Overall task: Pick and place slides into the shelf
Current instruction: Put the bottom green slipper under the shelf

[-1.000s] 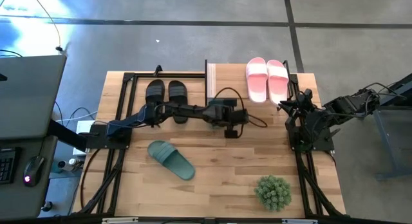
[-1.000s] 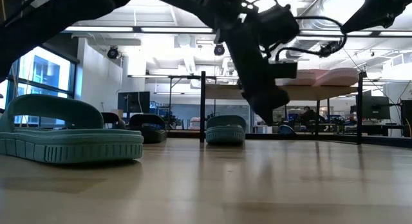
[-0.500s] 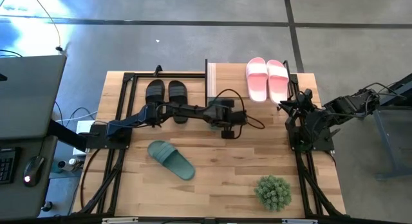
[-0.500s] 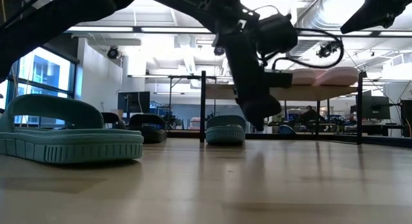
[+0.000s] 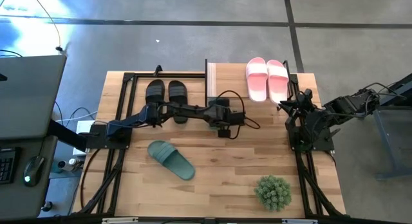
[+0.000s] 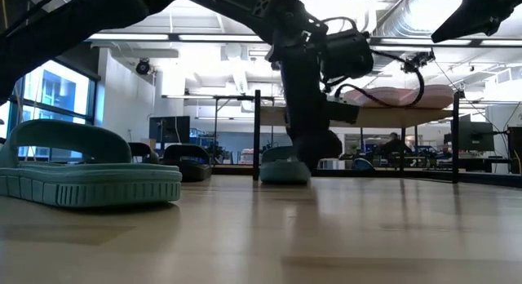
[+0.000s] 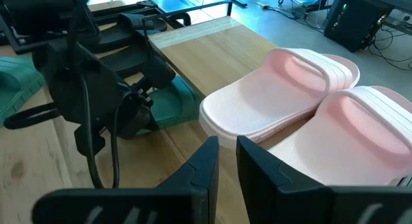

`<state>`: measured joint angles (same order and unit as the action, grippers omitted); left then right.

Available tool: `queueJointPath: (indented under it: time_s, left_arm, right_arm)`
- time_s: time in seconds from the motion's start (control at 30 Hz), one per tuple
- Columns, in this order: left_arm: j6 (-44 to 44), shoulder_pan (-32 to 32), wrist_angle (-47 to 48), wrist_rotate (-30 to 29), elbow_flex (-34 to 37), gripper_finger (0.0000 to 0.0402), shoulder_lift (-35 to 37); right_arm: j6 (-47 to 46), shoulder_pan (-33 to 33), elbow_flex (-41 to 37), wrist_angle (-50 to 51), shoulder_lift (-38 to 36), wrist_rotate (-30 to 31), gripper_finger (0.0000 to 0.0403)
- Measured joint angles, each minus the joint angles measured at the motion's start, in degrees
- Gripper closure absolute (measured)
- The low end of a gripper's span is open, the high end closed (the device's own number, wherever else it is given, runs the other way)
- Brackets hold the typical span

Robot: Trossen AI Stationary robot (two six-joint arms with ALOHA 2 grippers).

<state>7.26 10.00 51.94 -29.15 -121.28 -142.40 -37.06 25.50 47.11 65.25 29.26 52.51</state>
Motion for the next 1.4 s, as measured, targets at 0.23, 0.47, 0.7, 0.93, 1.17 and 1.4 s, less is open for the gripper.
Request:
queueJointPath:
  time_s: [0.23,0.47,0.7,0.93,1.17,1.4]
  left_arm:
    - [-1.55,-0.36,0.73,-1.23,0.03,0.0401,-0.01]
    - [-1.2,-2.41,-0.3,-4.52,-1.08,0.0401,0.08]
    - [-1.02,-5.7,-1.0,-4.45,-1.21,0.0402,1.11]
    - [-1.99,-9.98,2.31,2.26,-1.7,0.0401,5.75]
    - [-2.23,-14.03,5.78,6.91,-1.71,0.0402,12.45]
    - [-0.32,-16.05,8.27,24.2,-1.64,0.0402,14.46]
  right_arm:
    - [0.0,0.01,0.0,0.0,0.0,-0.05,0.0355]
    - [0.0,0.0,0.0,0.0,0.0,-0.13,0.0355]
    - [0.0,0.0,0.0,0.0,0.0,-0.22,0.0355]
    - [-1.44,0.0,-0.51,-2.4,0.67,-3.24,0.0357]
    - [-3.44,-0.49,-15.99,-24.0,3.54,-6.43,0.0395]
    - [3.3,-3.12,-27.01,-51.75,7.44,-3.0,0.0402]
